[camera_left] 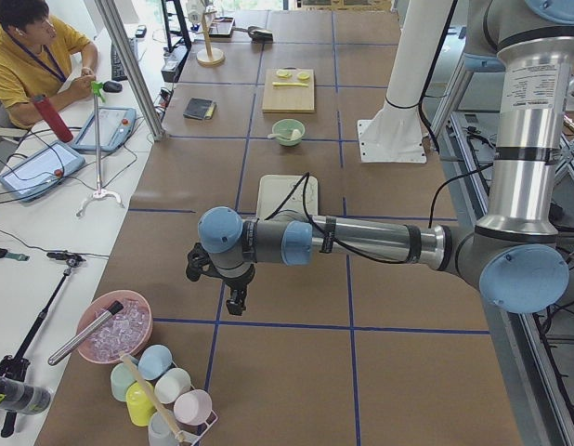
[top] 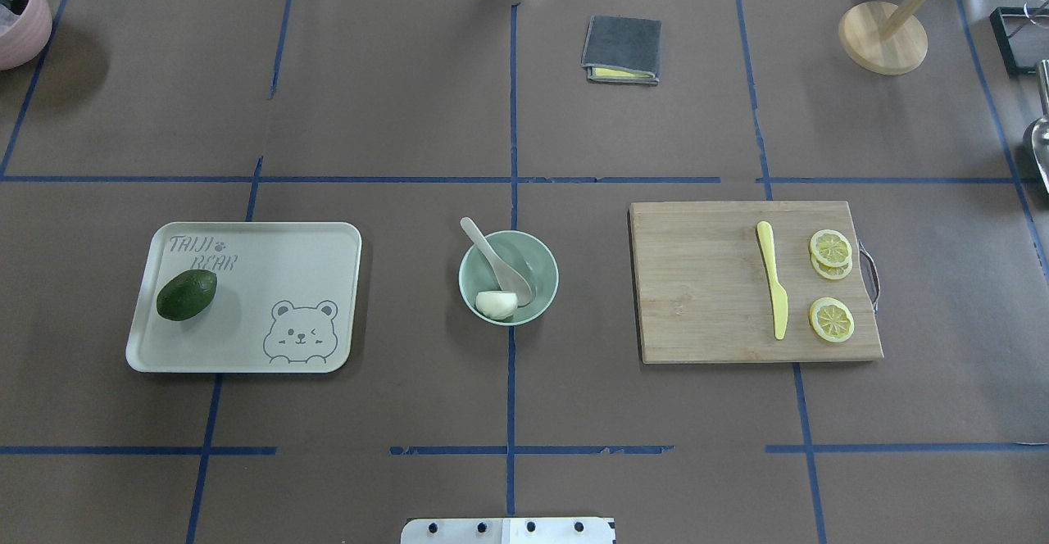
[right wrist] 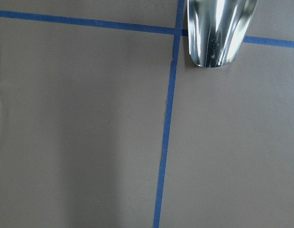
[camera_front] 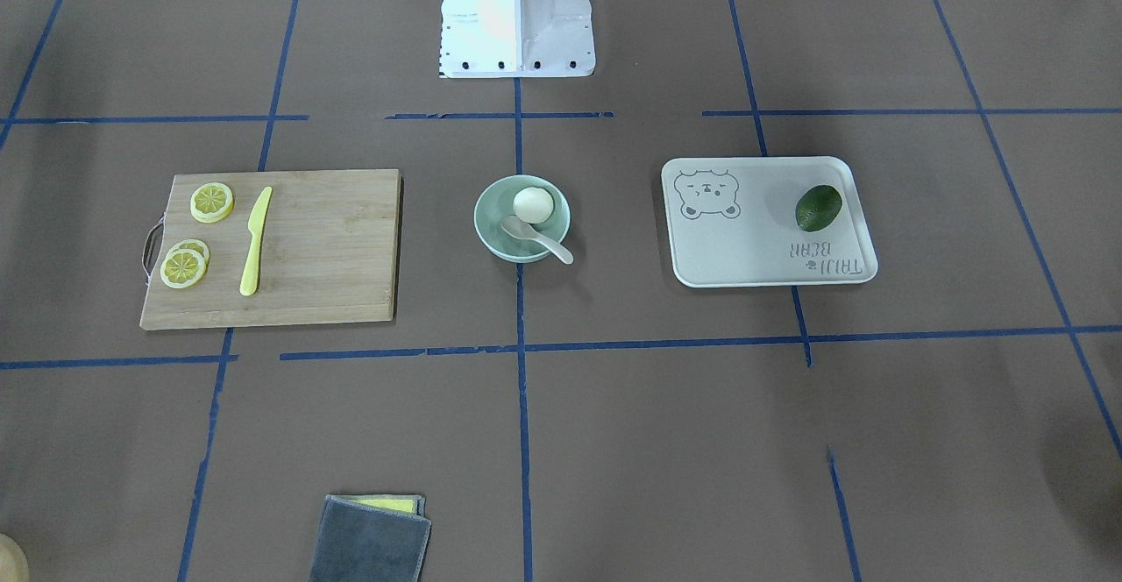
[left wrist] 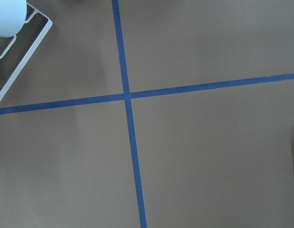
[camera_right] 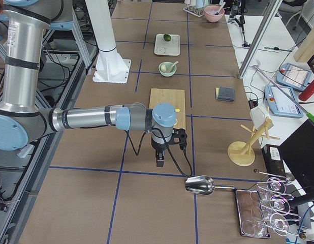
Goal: Put spoon and bun in bowl
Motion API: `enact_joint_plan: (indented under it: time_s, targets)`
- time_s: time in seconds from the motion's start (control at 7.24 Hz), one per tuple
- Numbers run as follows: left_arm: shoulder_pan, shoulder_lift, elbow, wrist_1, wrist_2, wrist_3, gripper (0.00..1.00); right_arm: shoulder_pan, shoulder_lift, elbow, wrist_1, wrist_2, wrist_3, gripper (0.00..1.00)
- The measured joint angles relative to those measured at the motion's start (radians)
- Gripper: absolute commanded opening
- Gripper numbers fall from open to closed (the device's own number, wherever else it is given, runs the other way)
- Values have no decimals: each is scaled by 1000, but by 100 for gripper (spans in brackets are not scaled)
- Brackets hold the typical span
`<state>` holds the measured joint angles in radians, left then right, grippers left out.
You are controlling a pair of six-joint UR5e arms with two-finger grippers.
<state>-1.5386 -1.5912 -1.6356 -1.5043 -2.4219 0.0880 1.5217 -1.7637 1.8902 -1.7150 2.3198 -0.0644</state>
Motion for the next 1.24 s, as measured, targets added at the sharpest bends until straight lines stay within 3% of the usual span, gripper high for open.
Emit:
enact_joint_plan:
  time_s: [1.24]
  targets:
    - [-2,-9,-6,2,51,3,100,-1,3,0,1,-2,-3,100]
